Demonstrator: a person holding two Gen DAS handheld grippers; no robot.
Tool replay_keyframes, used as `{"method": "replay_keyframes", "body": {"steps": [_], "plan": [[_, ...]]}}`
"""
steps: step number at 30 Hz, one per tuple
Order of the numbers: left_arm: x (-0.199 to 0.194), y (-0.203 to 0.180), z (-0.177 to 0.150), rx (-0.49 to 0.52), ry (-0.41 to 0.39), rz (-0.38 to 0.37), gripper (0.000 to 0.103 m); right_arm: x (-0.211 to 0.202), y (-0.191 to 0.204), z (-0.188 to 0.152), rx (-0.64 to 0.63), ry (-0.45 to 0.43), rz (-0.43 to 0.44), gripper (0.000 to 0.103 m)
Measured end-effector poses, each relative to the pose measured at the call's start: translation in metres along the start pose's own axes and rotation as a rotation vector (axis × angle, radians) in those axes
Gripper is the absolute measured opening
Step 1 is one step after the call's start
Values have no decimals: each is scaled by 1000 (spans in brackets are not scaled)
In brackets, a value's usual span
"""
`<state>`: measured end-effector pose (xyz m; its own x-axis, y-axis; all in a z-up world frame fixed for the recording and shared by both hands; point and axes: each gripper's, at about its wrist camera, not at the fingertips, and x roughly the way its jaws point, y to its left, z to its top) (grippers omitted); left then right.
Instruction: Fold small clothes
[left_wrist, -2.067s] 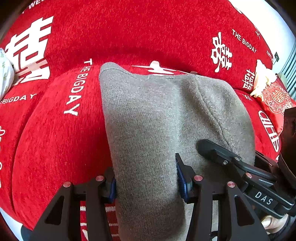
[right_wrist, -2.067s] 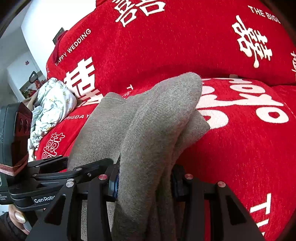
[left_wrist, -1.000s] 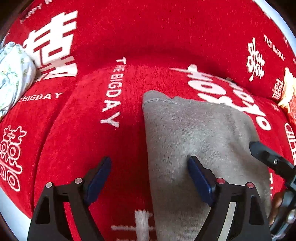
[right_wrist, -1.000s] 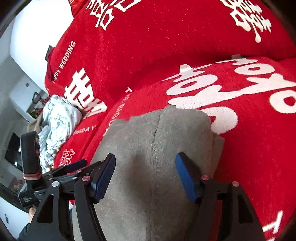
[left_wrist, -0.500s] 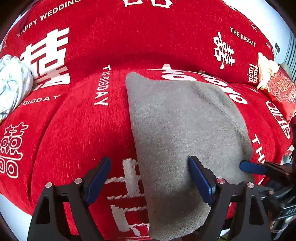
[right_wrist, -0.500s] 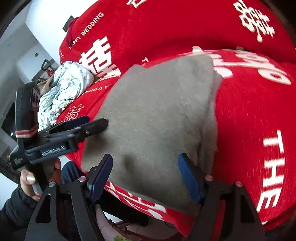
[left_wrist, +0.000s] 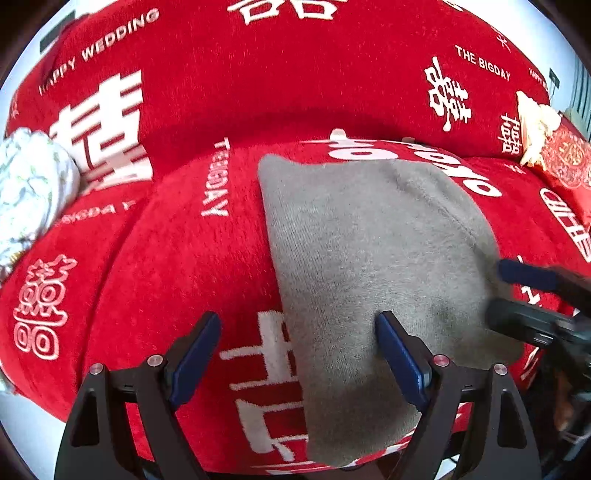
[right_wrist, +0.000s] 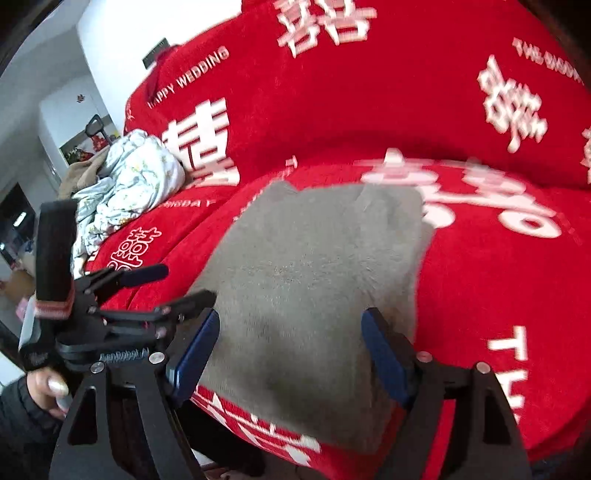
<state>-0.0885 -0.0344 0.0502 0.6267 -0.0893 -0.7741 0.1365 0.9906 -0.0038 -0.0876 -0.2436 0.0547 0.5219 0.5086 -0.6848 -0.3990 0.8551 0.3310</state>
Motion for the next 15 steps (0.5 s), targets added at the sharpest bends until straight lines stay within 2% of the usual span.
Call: {"method": "replay_keyframes", "body": {"steps": [2,5,6,7,9,12,14,15], "plan": [[-1,1,0,-6,5,-5,87,6,-7,-1,40,-5,15,82],[-12,-2,2,-3,-26,25,87,-11,-5,-6,78,-89,38,82],[-14,-3,2,-3,-33,42,87,-21,-3,-10,69,-148,22,82],[-17,-7,3,1,-43,71,87,-25,-2,-13,56,-181,-14,83],[-18,-9,5,2,-44,79,87,-33,0,-19,33,-233,-84,83],[-17,-10,6,-28,-19,28,87,-37,3,-26,2,-270,-149,83],[-18,-9,4,-48,-26,29,87,-38,5,-29,-16,-276,-176,83],[-20,-9,2,-69,-36,59,87,-38,5,-30,-25,-278,-184,83]]}}
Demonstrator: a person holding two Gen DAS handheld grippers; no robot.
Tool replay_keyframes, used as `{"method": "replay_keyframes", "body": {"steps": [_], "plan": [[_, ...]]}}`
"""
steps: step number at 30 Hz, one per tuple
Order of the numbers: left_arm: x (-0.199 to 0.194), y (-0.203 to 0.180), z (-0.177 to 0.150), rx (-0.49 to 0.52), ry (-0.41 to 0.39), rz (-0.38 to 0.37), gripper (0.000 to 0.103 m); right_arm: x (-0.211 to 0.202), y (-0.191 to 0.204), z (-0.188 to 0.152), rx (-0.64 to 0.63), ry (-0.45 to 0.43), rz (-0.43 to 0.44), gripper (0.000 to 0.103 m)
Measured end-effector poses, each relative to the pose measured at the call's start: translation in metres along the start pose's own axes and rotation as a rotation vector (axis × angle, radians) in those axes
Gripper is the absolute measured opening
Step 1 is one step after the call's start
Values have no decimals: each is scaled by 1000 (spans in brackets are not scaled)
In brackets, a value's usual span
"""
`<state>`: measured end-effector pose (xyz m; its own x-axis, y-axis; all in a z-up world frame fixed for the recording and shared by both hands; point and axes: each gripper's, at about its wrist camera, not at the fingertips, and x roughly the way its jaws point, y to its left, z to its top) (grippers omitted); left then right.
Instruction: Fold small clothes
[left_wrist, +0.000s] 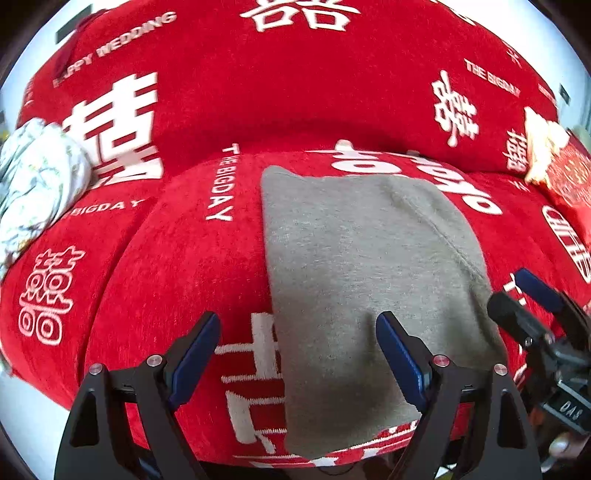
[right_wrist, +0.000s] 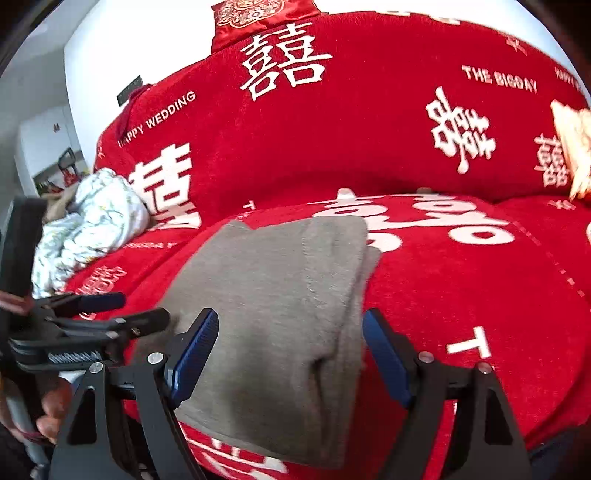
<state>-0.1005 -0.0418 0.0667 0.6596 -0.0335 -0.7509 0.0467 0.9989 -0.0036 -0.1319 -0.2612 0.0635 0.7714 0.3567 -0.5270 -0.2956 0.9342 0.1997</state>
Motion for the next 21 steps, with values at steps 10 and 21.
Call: {"method": "replay_keyframes", "body": {"steps": [10,21], "plan": [[-13,-6,-11,-17,-38,84,87,0,8,-7,-60,7,1,83],[-9,-21,-17,26,-9,73,87,-1,10,-10,-69,12,2,83]]}}
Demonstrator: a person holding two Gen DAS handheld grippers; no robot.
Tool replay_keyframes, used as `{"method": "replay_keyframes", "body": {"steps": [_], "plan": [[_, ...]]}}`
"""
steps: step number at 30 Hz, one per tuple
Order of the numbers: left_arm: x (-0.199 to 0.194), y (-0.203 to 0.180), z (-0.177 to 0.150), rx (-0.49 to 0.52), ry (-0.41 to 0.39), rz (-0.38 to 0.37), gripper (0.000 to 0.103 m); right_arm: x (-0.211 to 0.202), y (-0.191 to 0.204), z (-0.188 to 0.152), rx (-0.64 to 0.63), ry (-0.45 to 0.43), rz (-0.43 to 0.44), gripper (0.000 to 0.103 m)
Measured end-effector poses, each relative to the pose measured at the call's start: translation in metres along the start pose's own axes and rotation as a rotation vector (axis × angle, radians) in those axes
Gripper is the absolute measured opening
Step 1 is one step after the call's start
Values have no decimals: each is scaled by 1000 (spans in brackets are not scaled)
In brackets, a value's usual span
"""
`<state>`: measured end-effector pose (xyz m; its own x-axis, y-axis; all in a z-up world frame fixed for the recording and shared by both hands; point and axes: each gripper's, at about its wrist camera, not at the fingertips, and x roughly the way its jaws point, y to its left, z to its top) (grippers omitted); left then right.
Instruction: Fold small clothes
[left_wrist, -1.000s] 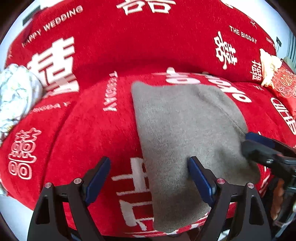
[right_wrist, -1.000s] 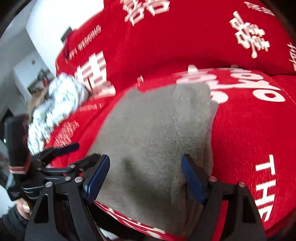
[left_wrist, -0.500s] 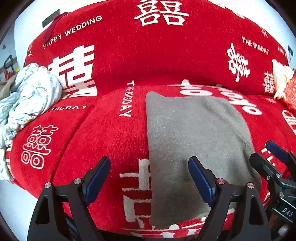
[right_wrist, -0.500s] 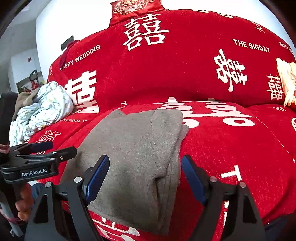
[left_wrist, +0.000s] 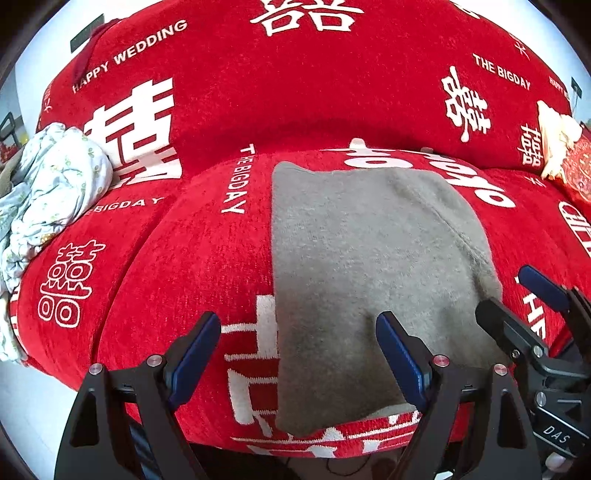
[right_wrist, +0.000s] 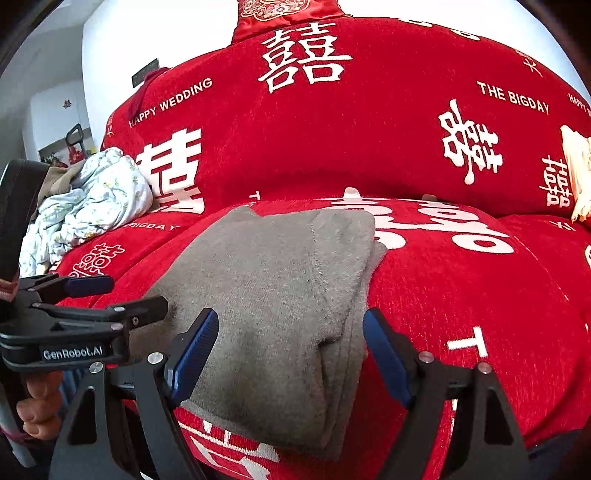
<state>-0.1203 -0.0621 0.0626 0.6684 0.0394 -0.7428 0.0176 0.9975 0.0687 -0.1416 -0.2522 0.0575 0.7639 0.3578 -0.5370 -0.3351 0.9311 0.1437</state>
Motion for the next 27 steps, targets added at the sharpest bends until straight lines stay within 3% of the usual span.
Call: {"method": "replay_keyframes", "body": {"steps": [10,27], "plan": [[-11,-11,-7,44,-58,11,87,-2,0,-1,-7,6,-21,83],[-9,-12,-11,59,-57,20,87,-2,-1,0,-7,7,-28,83]]}}
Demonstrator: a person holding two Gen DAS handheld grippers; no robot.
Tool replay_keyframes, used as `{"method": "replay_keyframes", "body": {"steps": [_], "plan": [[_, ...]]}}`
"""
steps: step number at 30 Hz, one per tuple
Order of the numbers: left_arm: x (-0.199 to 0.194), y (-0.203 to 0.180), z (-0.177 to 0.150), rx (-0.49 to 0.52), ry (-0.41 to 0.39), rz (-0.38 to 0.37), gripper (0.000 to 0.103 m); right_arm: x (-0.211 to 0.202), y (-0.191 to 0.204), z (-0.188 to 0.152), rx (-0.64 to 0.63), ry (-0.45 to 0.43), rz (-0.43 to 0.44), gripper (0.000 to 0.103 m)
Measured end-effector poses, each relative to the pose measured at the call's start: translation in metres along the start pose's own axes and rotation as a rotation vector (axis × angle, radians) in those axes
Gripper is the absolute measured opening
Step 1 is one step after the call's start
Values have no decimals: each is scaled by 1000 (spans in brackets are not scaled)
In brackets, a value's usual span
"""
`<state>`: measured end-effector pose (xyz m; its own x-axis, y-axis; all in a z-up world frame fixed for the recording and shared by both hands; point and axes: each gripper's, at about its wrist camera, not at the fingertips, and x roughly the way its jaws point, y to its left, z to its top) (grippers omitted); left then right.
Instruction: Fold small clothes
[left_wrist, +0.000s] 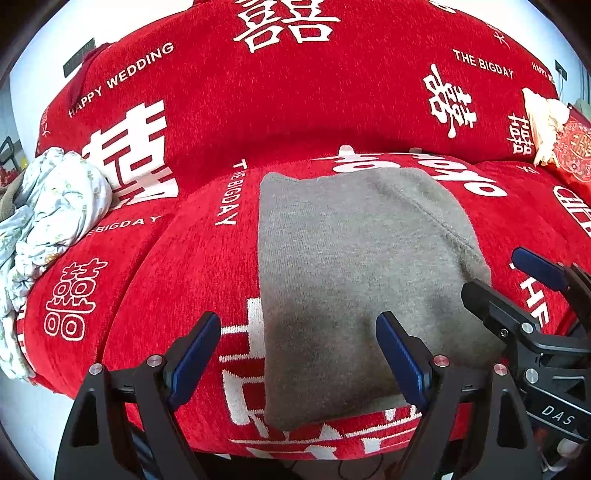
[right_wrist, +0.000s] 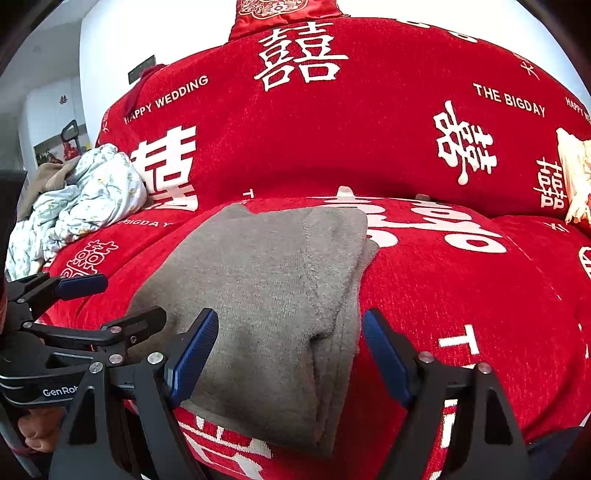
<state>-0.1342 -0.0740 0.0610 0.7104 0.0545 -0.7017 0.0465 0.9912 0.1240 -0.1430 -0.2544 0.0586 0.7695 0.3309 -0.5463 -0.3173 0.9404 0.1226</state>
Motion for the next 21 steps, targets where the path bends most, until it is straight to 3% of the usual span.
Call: {"method": "replay_keyframes", "body": {"steps": [21], "plan": [[-1,-2,1,12,2,2,87,-3,-4,2,0,-10,1,83]]}}
